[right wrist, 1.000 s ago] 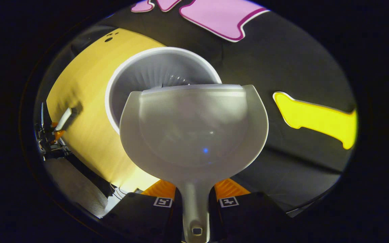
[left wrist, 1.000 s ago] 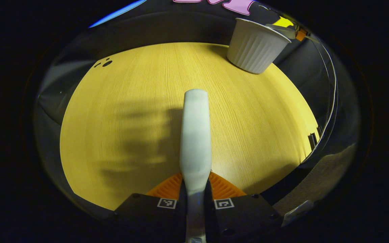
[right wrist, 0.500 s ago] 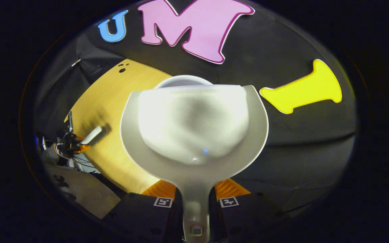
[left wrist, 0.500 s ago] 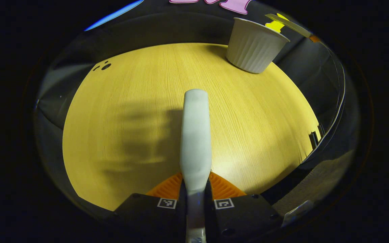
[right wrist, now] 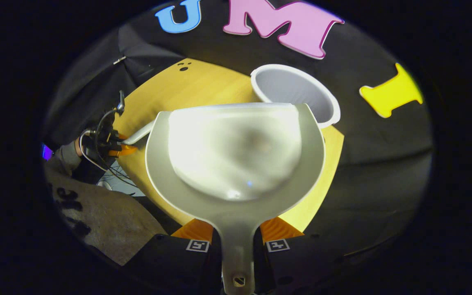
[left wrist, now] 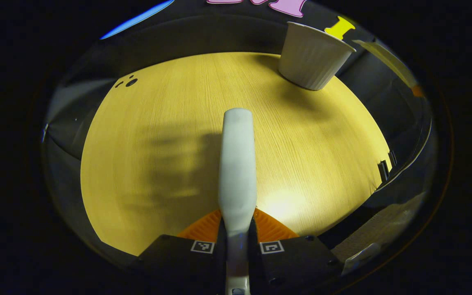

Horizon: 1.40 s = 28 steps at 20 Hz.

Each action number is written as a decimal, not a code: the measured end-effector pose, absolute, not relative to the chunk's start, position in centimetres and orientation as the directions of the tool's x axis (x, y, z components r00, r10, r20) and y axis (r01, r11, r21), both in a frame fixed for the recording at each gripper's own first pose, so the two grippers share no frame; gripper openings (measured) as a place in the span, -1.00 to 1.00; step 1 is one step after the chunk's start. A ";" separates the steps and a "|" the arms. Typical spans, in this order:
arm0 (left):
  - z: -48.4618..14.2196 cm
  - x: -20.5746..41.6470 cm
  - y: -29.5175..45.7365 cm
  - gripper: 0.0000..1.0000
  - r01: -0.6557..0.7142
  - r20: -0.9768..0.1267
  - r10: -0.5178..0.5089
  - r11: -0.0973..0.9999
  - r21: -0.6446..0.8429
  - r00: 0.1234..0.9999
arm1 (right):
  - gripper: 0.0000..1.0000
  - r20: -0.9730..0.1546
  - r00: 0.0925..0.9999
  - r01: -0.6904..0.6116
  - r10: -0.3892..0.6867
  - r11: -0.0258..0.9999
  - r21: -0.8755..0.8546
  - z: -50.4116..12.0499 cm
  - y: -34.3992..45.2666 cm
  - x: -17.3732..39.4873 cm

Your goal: Pick up the small broom and dustpan from the desktop, sweep the trash into the dustpan with the broom, and then empty the trash into the garbage bin.

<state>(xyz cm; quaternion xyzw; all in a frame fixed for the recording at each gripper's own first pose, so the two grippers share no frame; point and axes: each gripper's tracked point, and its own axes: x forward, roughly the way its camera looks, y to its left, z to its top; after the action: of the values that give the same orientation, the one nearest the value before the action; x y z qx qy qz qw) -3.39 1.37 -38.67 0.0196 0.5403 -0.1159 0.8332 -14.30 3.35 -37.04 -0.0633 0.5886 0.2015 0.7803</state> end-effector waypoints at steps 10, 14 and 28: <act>-39.0 -3.1 1.5 -0.48 0.211 -0.911 -0.154 0.975 -0.076 0.382 | -0.29 -0.958 0.159 -0.265 0.239 0.945 0.192 -51.2 11.3 -20.7; -39.3 -3.0 1.6 -0.48 0.209 -0.913 -0.136 0.976 -0.058 0.384 | -0.29 -0.961 0.190 -0.251 0.203 0.956 0.152 -54.8 11.9 -20.6; -39.5 -2.8 2.1 -0.44 0.227 -0.924 -0.067 0.974 0.022 0.377 | -0.20 -0.951 0.189 -0.218 0.245 0.955 0.202 -59.0 13.8 -22.8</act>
<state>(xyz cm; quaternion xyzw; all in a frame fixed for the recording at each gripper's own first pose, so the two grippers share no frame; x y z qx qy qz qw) -2.80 2.14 -39.49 0.0725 0.5511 -0.0887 0.8265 -22.80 13.77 -59.05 0.0107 0.6190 0.1500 0.7708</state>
